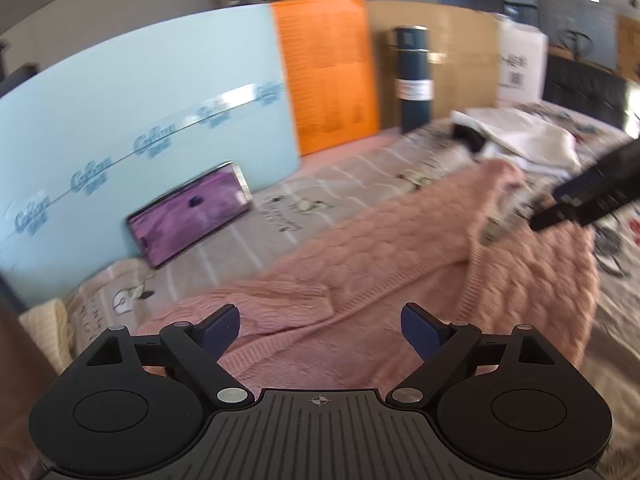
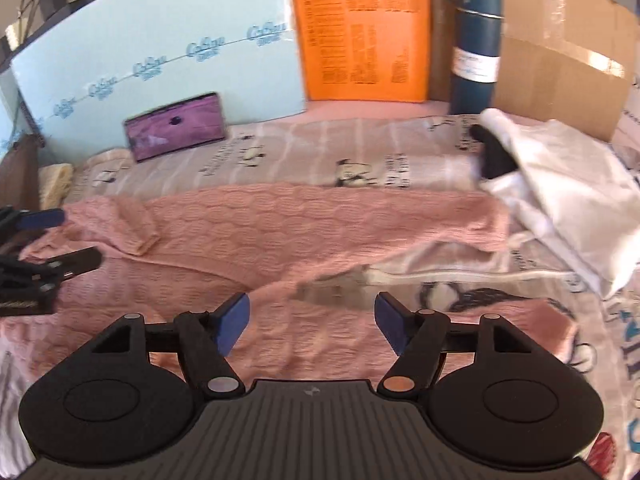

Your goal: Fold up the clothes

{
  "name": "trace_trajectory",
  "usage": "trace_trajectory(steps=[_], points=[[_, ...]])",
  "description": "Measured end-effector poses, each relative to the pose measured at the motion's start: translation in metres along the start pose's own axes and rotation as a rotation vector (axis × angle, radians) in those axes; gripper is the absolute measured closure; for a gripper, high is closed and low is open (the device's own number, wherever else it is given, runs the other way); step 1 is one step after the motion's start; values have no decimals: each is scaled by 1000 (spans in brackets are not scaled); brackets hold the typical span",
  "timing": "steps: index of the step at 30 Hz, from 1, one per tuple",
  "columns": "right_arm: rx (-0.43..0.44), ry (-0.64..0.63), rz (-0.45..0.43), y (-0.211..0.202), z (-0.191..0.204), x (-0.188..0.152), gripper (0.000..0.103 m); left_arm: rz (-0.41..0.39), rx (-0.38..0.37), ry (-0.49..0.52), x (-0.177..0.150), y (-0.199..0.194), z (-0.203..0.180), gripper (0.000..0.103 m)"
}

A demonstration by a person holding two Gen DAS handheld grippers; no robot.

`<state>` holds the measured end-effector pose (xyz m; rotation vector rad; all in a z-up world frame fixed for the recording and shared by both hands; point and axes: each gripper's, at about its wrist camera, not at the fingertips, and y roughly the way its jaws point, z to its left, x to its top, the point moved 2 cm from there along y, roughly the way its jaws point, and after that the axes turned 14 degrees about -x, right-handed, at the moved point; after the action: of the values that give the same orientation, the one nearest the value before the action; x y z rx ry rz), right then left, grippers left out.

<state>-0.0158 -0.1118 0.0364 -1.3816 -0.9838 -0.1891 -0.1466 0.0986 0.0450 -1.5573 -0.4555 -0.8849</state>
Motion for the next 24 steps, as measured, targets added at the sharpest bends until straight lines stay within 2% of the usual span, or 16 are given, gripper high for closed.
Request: trace_trajectory(steps=[2, 4, 6, 9, 12, 16, 18, 20, 24], points=[[-63, -57, -19, 1, -12, -6, 35, 46, -40, 101, -2, -3, -19, 12], [-69, -133, -40, -1, -15, -10, 34, 63, -61, 130, -2, -2, -31, 12], [-62, -209, -59, -2, -17, -13, 27, 81, -81, 159, -3, -1, -42, 12], [38, -335, -62, -7, -2, -16, 25, 100, -117, 181, -3, -2, -53, 12], [143, -502, -27, -14, 20, -21, 21, 143, -158, 200, -7, -6, -60, 12], [223, -685, 42, -19, 45, -32, 20, 253, -211, 262, -20, -11, -69, 12], [230, -739, 68, -18, 53, -37, 20, 321, -214, 309, -29, -12, -74, 12], [229, -783, 80, -16, 60, -39, 20, 355, -203, 336, -36, -12, -76, 12], [248, -844, 74, -17, 73, -41, 20, 365, -129, 314, -42, -9, -73, 12]])
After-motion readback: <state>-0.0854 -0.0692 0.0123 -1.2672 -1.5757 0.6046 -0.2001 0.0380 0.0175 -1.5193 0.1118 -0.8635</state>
